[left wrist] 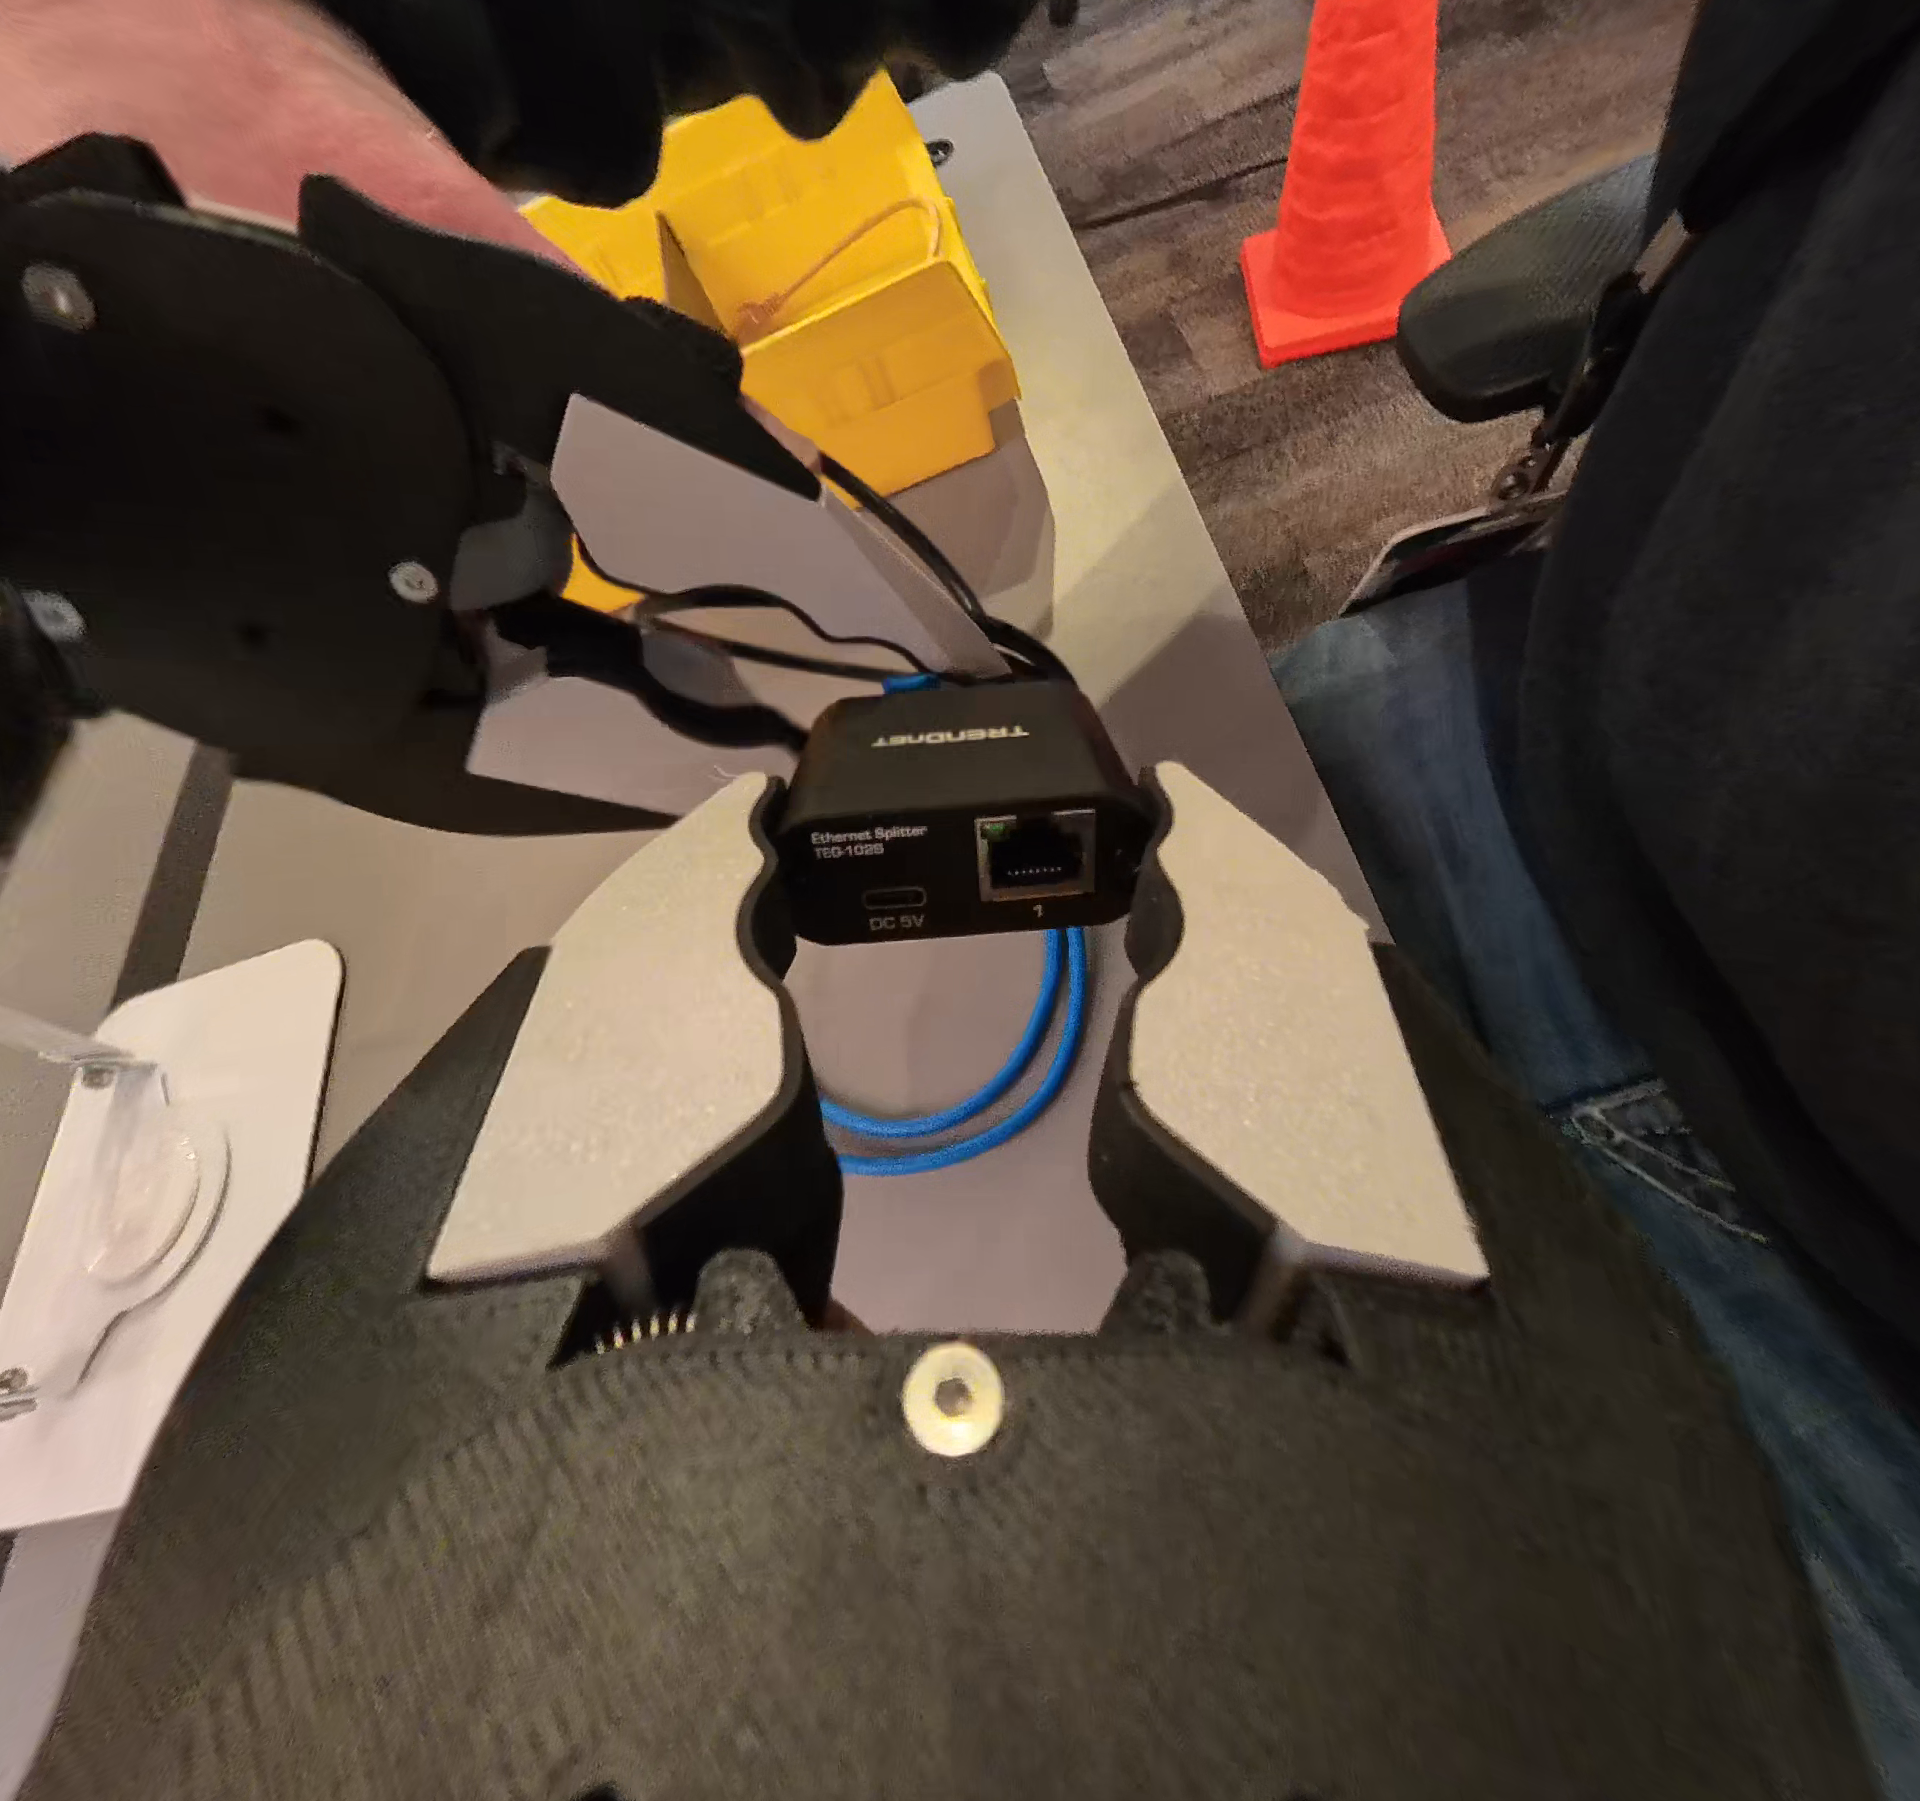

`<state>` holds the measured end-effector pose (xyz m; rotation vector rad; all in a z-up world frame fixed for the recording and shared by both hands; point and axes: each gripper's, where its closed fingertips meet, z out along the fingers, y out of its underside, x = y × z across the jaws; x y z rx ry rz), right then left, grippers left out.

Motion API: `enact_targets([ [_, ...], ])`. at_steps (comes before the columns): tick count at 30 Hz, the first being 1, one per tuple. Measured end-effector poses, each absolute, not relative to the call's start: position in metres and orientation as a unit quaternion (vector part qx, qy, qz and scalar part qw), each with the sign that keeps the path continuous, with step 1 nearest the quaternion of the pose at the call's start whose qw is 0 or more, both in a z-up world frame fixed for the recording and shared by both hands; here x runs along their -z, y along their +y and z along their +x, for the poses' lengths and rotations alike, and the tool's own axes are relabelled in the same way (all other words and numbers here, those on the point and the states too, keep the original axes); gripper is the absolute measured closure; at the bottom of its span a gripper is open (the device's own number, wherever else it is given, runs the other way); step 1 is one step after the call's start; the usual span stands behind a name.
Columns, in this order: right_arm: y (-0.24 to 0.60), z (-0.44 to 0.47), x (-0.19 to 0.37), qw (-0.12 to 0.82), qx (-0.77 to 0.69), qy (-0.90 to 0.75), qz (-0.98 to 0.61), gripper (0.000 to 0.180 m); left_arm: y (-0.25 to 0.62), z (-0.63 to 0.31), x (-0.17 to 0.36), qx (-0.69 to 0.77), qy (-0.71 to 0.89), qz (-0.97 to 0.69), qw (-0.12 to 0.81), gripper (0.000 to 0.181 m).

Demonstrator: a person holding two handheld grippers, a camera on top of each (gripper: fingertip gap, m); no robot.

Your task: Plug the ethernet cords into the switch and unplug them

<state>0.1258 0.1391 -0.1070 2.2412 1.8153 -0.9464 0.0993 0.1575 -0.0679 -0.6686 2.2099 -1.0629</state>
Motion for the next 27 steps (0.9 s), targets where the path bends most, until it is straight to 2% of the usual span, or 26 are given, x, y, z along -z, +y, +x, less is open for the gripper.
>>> enact_targets([
  [2,0.156,0.129,0.101,-0.004,0.287,0.584,0.759,0.136,0.162,0.101,0.064,0.416,0.815,-0.268,0.300,0.118],
  [5,0.184,0.145,0.087,-0.107,0.192,0.572,0.790,0.124,0.172,0.102,0.061,0.443,0.789,-0.298,0.305,0.118],
  [10,0.206,0.159,0.038,-0.315,0.031,0.536,0.783,0.141,0.193,0.109,0.050,0.494,0.725,-0.360,0.318,0.118],
  [15,0.189,0.153,0.024,-0.420,-0.098,0.521,0.737,0.148,0.203,0.114,0.042,0.518,0.685,-0.402,0.318,0.118],
  [18,0.188,0.158,0.013,-0.459,-0.218,0.507,0.696,0.151,0.206,0.117,0.036,0.541,0.660,-0.417,0.313,0.118],
  [24,0.188,0.134,0.018,-0.492,-0.256,0.511,0.657,0.151,0.212,0.117,0.020,0.578,0.620,-0.431,0.309,0.118],
  [27,0.197,0.133,0.016,-0.504,-0.293,0.508,0.634,0.161,0.212,0.118,0.015,0.597,0.601,-0.436,0.305,0.119],
])
